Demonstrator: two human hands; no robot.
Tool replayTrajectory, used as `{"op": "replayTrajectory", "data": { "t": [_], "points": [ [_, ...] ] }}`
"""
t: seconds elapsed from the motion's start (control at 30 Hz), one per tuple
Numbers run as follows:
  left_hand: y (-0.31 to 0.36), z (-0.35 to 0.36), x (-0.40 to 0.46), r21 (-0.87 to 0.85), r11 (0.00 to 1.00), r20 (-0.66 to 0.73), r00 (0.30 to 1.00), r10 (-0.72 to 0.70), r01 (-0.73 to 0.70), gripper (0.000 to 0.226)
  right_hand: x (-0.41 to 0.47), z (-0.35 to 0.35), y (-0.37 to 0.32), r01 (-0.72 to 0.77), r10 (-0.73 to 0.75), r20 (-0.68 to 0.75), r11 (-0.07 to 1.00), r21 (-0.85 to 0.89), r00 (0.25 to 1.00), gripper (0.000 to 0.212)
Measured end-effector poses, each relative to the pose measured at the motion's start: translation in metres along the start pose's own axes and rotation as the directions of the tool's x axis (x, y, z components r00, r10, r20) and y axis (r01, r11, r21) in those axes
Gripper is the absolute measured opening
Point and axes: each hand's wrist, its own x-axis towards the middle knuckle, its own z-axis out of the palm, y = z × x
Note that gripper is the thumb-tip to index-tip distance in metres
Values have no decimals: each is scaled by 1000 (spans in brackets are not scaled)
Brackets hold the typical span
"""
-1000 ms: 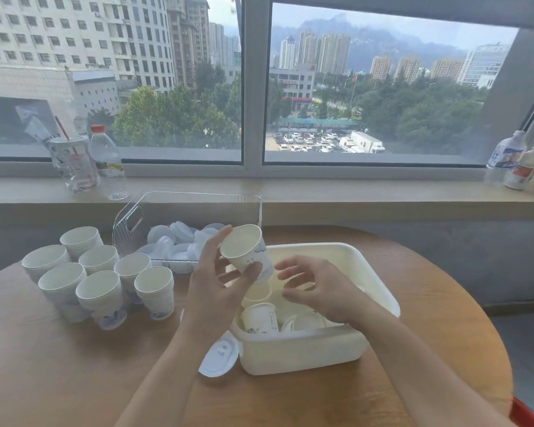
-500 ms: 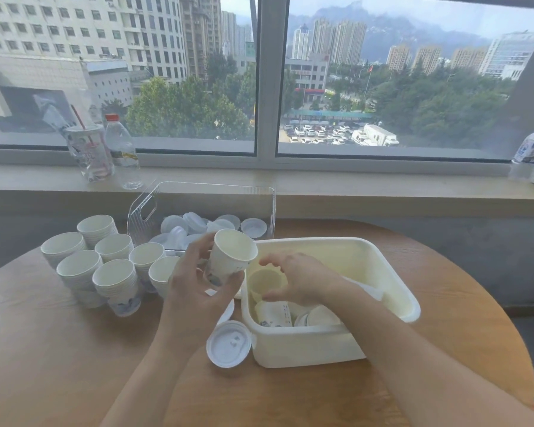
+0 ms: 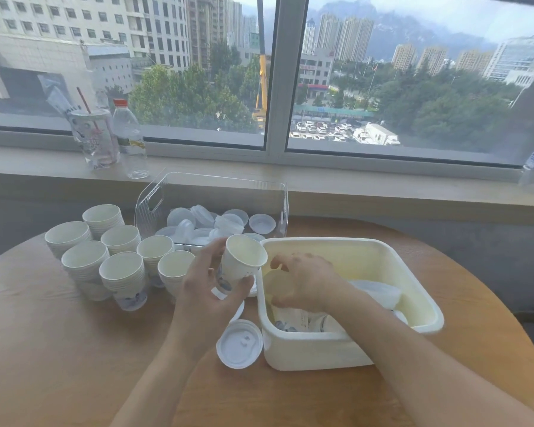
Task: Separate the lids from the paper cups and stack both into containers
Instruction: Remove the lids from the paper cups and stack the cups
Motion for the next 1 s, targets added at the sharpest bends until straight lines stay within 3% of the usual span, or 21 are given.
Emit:
{"op": "replayTrajectory", "data": {
  "t": [0.1,0.17,0.3,0.4,0.47,0.57,0.77,1.0],
  "points": [
    [-9,-1,16,16,999,50,998,46,-47,62,-8,-12,4,-45,59,-113,991,123,992,67],
    [-13,-1,27,26,996,59,995,84,-86,61,-17,-19,13,-44,114,-220,952,303,969,59],
    [-22,-1,42,34,989,51,988,143,-145,62,-34,-37,29,110,242,-397,720,685,885,50],
    [-26,0,51,33,984,72,982,173,-175,65,-36,-51,28,268,227,-454,555,787,862,53],
    [-24,4,58,24,979,97,975,198,-201,68,-29,-58,26,323,168,-465,520,791,869,55],
    [-20,10,70,-7,968,146,957,251,-252,75,-16,-62,21,333,71,-431,525,783,900,59],
    [-18,15,96,47,915,258,890,376,-400,87,-6,-52,16,300,-10,-399,675,674,917,62],
    [-13,22,100,79,852,338,818,465,-517,71,-26,-59,29,283,-17,-402,736,615,916,64]
  ]
}}
